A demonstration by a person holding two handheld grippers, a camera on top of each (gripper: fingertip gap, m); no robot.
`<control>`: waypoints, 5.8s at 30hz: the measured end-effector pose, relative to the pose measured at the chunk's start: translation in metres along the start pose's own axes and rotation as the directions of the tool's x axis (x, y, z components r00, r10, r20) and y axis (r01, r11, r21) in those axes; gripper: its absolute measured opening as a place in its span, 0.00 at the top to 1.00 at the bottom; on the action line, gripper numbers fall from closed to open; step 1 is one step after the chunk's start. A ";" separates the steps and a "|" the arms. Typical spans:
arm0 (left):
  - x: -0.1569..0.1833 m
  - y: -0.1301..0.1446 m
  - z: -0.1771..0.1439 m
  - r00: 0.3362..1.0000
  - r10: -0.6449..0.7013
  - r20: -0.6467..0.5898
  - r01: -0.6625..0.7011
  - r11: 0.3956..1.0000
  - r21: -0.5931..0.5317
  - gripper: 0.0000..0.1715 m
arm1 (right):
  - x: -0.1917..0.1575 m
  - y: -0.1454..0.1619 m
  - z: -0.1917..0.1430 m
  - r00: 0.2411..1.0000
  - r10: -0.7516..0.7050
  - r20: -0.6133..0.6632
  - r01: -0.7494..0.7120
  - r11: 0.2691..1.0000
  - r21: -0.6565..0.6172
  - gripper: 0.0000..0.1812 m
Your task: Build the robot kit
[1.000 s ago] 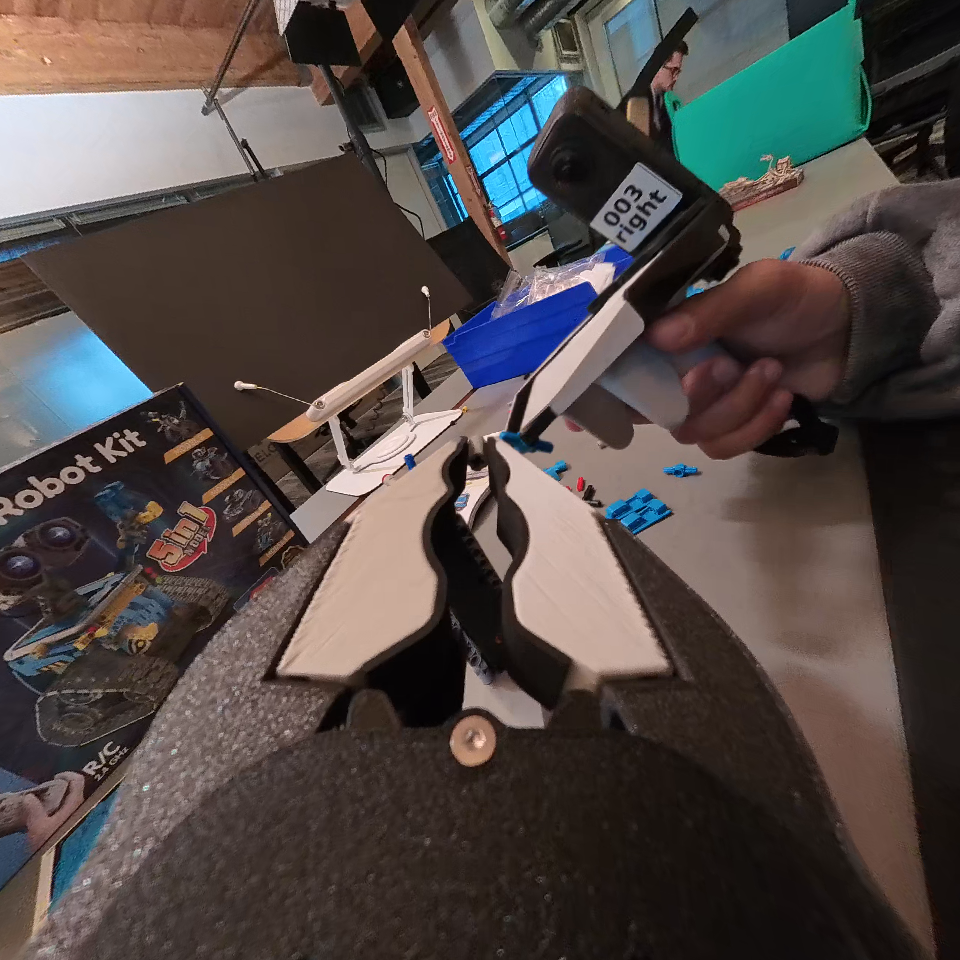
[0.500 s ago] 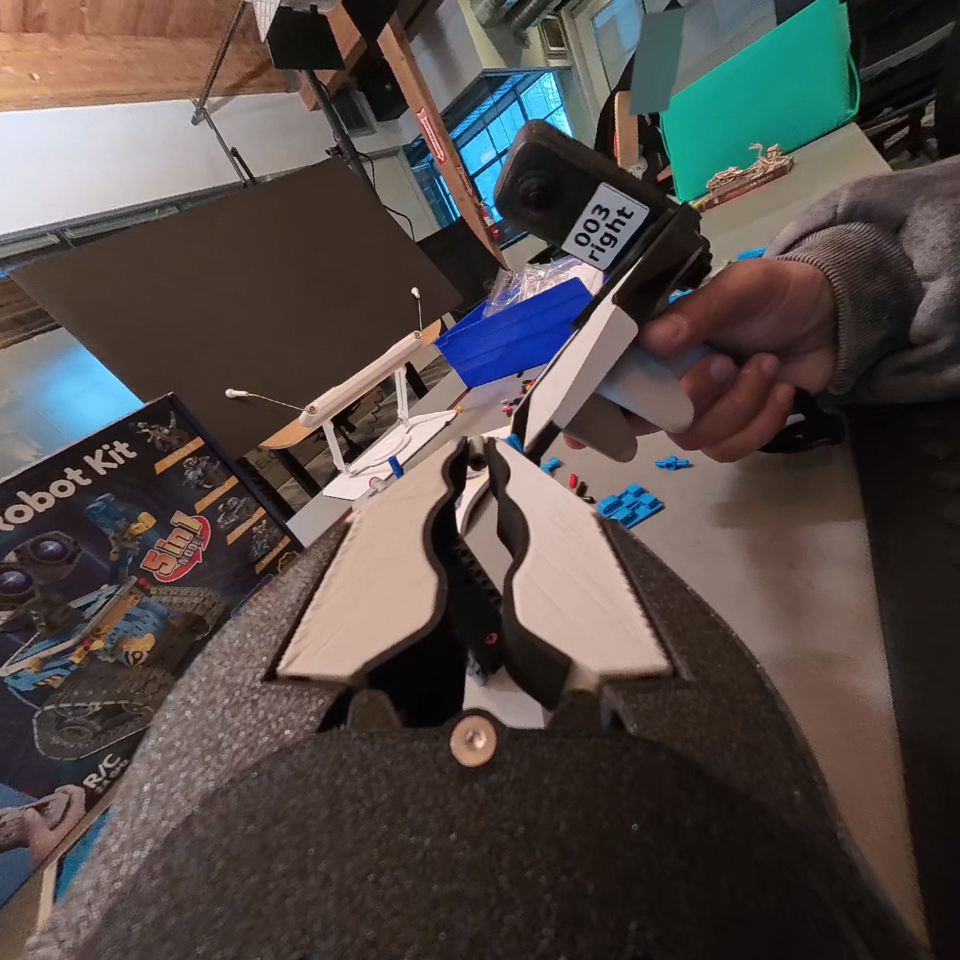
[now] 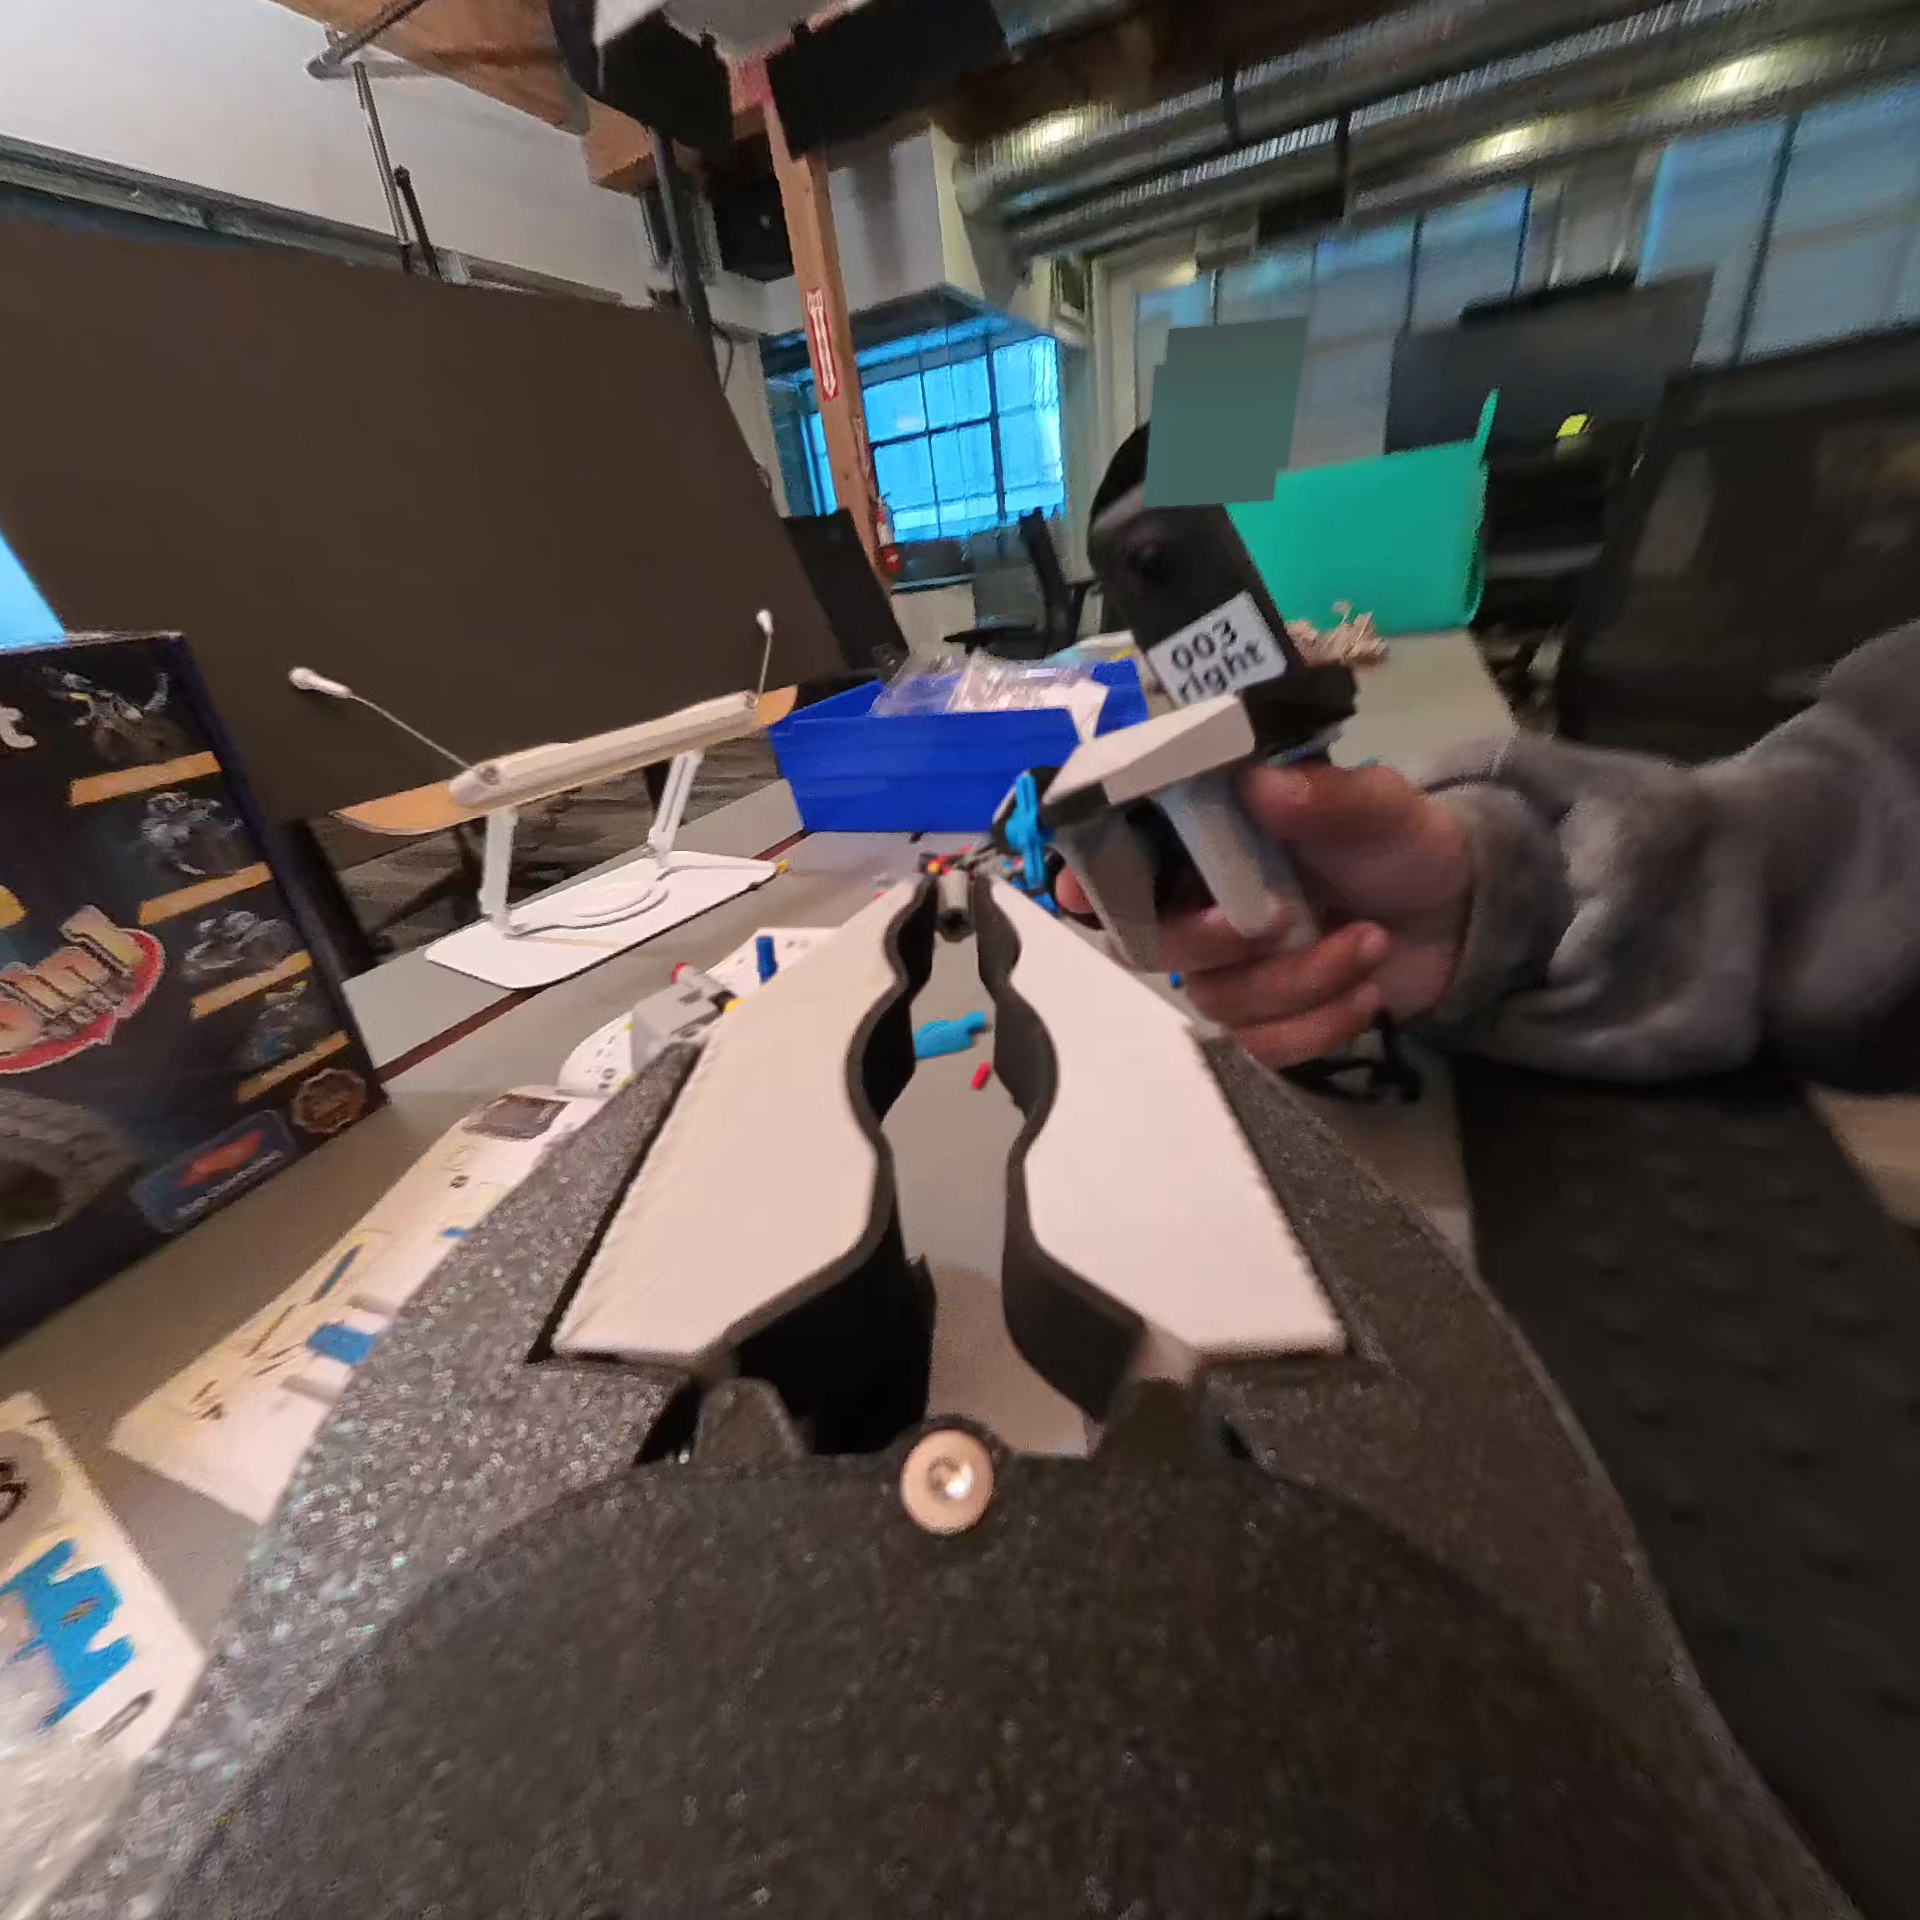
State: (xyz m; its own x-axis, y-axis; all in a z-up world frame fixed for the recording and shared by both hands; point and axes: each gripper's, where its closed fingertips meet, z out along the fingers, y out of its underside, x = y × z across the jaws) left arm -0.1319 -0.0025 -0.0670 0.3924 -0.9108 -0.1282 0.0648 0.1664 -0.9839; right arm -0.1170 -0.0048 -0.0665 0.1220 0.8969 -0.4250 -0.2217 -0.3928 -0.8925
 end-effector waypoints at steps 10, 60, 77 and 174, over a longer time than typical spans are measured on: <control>0.006 -0.036 -0.016 0.992 0.110 0.057 -0.119 0.972 0.204 0.96 | -0.012 -0.026 0.032 0.905 0.369 0.214 -0.424 0.830 0.363 0.96; 0.003 -0.046 -0.019 0.755 -0.553 -0.353 0.642 0.734 0.222 0.96 | -0.033 -0.033 0.036 0.994 0.075 0.080 -0.102 0.898 0.428 0.96; -0.002 -0.042 -0.018 0.716 -0.585 -0.381 0.676 0.718 0.166 0.96 | -0.025 -0.027 0.036 0.993 0.096 0.063 -0.113 0.922 0.371 0.96; 0.022 -0.003 -0.012 0.787 -0.469 -0.400 0.457 0.880 -0.132 0.97 | -0.020 0.016 0.017 0.991 0.021 0.135 -0.007 0.995 -0.101 0.96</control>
State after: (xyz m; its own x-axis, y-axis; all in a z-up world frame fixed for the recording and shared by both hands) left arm -0.1341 -0.0277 -0.0686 -0.0887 -0.9464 0.3106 0.1151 -0.3195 -0.9406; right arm -0.1395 -0.0255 -0.0692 -0.0148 0.9077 -0.4194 -0.1241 -0.4179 -0.9000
